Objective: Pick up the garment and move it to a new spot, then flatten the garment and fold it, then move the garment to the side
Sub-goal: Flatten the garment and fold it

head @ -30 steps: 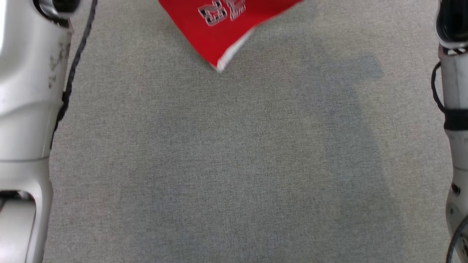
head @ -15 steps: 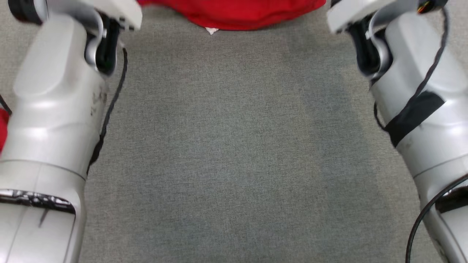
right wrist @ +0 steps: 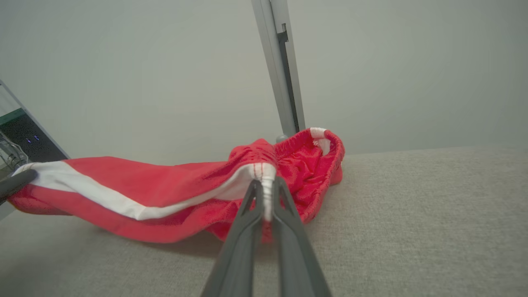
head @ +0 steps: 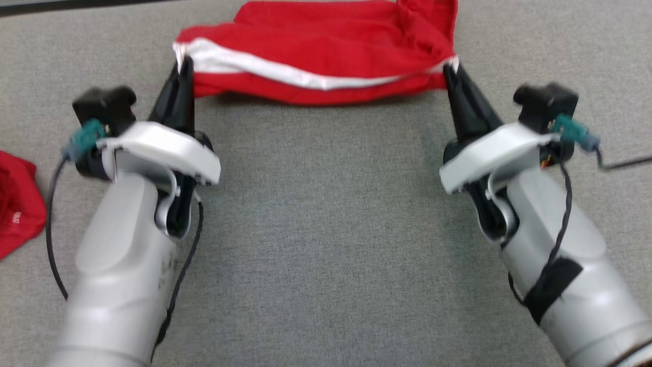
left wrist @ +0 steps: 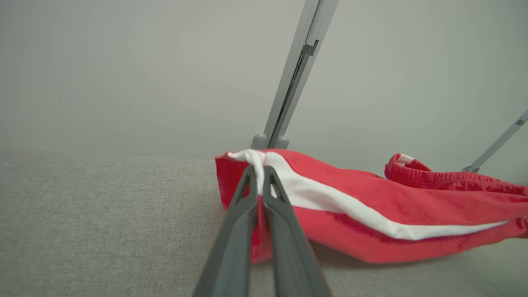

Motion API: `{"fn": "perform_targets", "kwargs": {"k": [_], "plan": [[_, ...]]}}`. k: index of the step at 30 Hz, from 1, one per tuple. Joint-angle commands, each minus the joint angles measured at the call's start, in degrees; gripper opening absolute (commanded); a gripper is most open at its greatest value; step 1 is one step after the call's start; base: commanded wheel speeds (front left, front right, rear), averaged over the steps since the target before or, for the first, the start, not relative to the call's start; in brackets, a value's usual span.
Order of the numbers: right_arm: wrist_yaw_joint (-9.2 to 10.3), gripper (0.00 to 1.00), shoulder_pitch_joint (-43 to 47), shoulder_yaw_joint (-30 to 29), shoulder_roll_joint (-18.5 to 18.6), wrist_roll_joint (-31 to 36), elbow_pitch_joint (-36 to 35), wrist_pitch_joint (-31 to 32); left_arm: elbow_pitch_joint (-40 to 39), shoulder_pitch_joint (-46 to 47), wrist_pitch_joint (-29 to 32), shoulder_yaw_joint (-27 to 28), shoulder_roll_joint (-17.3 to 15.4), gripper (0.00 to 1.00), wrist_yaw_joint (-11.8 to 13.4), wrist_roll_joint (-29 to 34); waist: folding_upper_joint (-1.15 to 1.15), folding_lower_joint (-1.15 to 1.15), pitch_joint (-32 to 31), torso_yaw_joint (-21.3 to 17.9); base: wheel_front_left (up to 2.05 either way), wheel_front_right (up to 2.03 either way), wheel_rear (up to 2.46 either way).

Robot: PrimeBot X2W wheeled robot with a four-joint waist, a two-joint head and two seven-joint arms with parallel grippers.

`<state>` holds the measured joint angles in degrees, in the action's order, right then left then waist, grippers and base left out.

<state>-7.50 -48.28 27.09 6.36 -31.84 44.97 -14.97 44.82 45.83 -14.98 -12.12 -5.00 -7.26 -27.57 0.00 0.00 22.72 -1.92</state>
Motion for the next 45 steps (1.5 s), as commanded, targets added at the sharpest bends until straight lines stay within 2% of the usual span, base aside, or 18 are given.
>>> {"fn": "perform_targets", "kwargs": {"k": [1, 3, 9, 16, 27, 32, 35, 41, 45], "plan": [[0.02, 0.00, 1.40, 0.08, 0.28, 0.60, -0.70, -0.25, -1.08, -1.18, -0.26, 0.51, -0.48, 0.00, -0.22, 0.43, 0.00, 0.00, -1.13, 0.03, 0.00, 0.00, 0.00], [0.02, 0.00, 5.60, -1.06, 1.53, 2.49, -3.63, -0.26, -5.04, -5.82, -0.26, 1.06, -0.29, 0.00, -0.26, 1.84, 0.00, 0.00, -2.43, 0.18, 0.00, 0.00, 0.00], [0.02, 0.00, 19.10, -3.38, 1.62, 6.42, -12.08, -0.19, -18.33, -20.85, -0.26, 3.19, 0.23, 0.00, -0.16, 4.48, 0.00, 0.00, -6.58, -0.37, 0.00, 0.00, 0.00], [0.02, 0.00, 34.08, -7.35, 1.32, 9.28, -21.62, -0.04, -31.20, -37.09, -0.18, 3.80, 0.13, 0.00, 1.43, 5.92, 0.00, 0.00, -11.09, -0.66, 0.00, 0.00, 0.00], [0.02, 0.00, 54.28, -13.15, -1.14, 13.42, -40.77, 8.36, -50.72, -53.95, 9.26, 2.71, -1.28, 0.00, 6.23, 5.38, 0.00, 0.00, -15.84, -0.40, 0.00, 0.00, 0.00], [0.02, 0.00, 58.04, -15.32, -2.45, 14.03, -46.04, 11.46, -55.52, -56.25, 11.62, 3.06, -1.67, 0.00, 7.86, 5.28, 0.00, 0.00, -16.60, -1.01, 0.00, 0.00, 0.00], [0.02, 0.00, 58.36, -15.92, -2.71, 13.81, -46.73, 12.11, -55.99, -55.91, 12.45, 2.94, -1.97, 0.00, 7.83, 5.22, 0.00, 0.00, -16.56, -1.29, 0.00, 0.00, 0.00], [0.02, 0.00, 54.98, -18.01, -3.24, 12.16, -45.48, 13.40, -52.70, -50.01, 14.50, 2.02, -2.93, 0.00, 5.33, 3.93, 0.00, 0.00, -14.42, -1.74, 0.00, 0.00, 0.00], [0.02, 0.00, 50.53, -19.00, -3.36, 10.52, -43.65, 12.59, -48.28, -42.23, 14.84, 1.82, -3.80, 0.00, 3.30, 3.24, 0.00, 0.00, -10.70, -2.43, 0.00, 0.00, 0.00]]}}
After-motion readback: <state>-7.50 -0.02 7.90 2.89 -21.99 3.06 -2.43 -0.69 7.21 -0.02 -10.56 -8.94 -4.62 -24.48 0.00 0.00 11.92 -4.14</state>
